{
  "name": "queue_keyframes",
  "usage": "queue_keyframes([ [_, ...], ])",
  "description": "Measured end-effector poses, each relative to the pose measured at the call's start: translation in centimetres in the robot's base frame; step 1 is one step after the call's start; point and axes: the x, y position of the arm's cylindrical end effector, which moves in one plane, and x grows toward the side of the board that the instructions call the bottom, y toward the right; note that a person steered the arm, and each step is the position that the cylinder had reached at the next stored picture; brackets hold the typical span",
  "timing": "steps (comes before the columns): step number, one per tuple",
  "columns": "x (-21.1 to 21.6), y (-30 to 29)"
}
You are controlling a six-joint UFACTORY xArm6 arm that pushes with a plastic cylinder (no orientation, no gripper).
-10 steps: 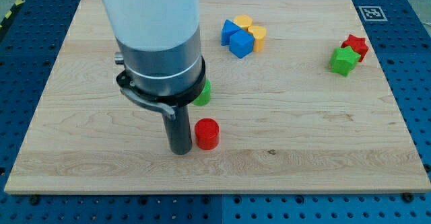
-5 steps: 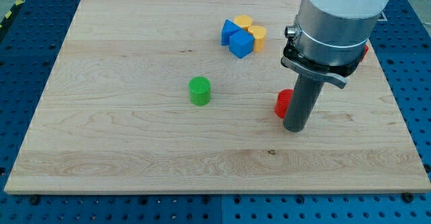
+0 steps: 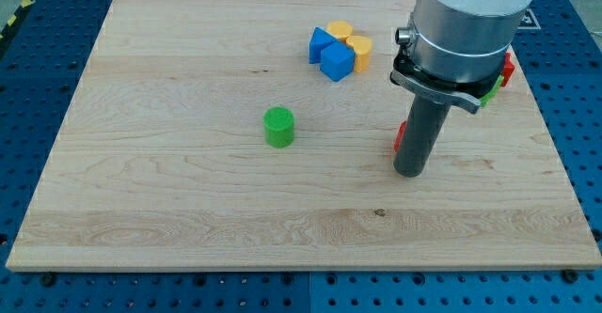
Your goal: Move the red circle to the center right of the board
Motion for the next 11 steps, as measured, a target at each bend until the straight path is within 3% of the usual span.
queue_keyframes([
  [5, -6.3, 0.4],
  [8, -6.5, 9.3],
  [9, -6.5, 9.9],
  [10, -6.1, 8.3],
  [11, -3.1, 2.4],
])
